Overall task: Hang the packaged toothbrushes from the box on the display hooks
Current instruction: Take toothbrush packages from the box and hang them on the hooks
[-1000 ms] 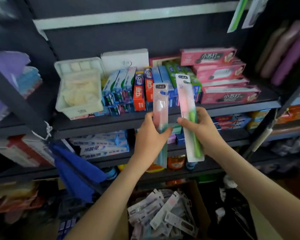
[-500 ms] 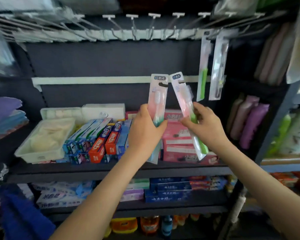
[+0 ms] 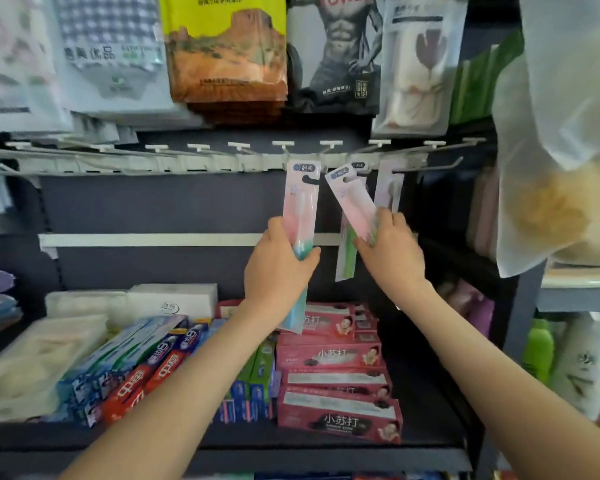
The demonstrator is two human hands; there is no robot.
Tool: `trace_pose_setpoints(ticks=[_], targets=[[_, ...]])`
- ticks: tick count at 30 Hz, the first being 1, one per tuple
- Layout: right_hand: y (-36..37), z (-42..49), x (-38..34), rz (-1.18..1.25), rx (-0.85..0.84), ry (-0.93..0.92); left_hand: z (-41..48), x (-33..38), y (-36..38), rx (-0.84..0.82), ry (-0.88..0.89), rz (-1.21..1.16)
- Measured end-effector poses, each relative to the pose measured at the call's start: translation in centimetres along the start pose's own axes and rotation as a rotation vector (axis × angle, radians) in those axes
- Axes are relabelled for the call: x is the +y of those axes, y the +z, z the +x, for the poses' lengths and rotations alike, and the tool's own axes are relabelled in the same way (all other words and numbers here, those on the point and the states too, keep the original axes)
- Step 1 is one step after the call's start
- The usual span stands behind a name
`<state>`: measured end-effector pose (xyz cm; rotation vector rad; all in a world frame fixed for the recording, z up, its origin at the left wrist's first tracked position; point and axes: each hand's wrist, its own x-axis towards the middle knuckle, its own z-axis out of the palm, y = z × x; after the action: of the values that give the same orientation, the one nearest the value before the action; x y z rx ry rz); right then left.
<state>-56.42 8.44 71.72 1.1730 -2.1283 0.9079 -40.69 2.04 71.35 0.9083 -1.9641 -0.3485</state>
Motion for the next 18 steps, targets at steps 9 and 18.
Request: trace_pose_setpoints(ticks=[9,18], targets=[[2.5,2.7,-0.6,0.030,0.027,0.069,2.5,0.3,1.2,0.015,0.067,0.064],[3.2,2.1,1.0,0.062,0.104,0.143,2.3,-1.3,1.2,0.025,0.068,0.126]])
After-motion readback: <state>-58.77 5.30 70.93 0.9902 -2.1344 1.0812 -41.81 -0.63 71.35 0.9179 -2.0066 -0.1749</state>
